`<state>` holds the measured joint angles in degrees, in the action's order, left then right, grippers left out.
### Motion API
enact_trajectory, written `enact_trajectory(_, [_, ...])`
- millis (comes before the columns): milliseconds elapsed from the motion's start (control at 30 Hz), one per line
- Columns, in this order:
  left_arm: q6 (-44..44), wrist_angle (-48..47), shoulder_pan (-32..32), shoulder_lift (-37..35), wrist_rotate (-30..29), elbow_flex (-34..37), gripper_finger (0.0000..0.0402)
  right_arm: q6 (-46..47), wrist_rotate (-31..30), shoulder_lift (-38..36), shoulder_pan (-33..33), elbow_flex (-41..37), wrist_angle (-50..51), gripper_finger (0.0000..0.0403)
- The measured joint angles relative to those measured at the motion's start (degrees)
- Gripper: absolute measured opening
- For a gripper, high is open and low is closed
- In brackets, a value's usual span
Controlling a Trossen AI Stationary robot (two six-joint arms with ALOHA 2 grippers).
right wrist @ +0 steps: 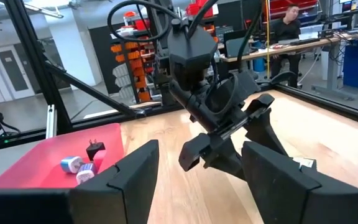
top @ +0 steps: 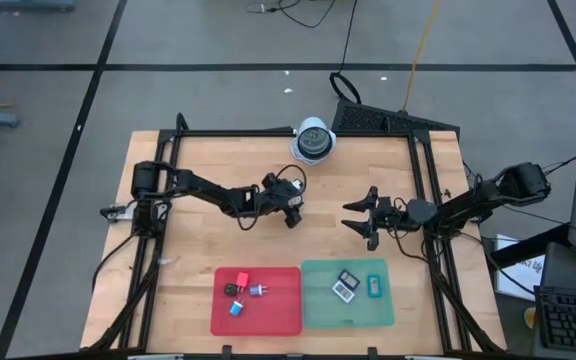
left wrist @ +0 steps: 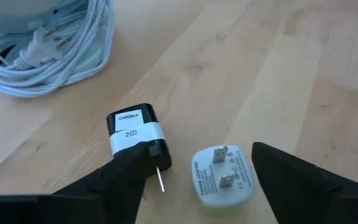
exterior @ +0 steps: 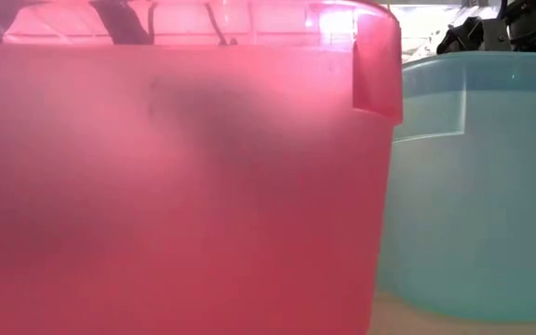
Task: Pick & Place Office items
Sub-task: Put the green charger adapter into the red bin
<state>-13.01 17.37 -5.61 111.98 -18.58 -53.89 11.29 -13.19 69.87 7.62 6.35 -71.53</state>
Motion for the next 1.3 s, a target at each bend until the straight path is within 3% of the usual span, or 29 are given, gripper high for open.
enact_trajectory(633, [-2.50,-2.23,0.00,0.24,3.90,0.20,0.0102,-0.22,0.00,0.00,-0.02,0.00,0.25,0.0212])
enact_trajectory(800, [-3.71,-0.83,0.00,0.24,3.75,0.20,0.0080,-0.22,-0.01,0.00,-0.02,0.00,0.26,0.0212])
enact_trajectory(967, [-5.76,-0.73,0.00,0.24,3.45,0.20,0.0112,-0.21,0.00,0.00,-0.02,0.00,0.26,0.0212])
enact_trajectory(1300, [-6.54,1.02,0.00,0.17,2.08,0.20,0.0253,-0.22,0.00,0.00,-0.02,0.00,0.26,0.0212])
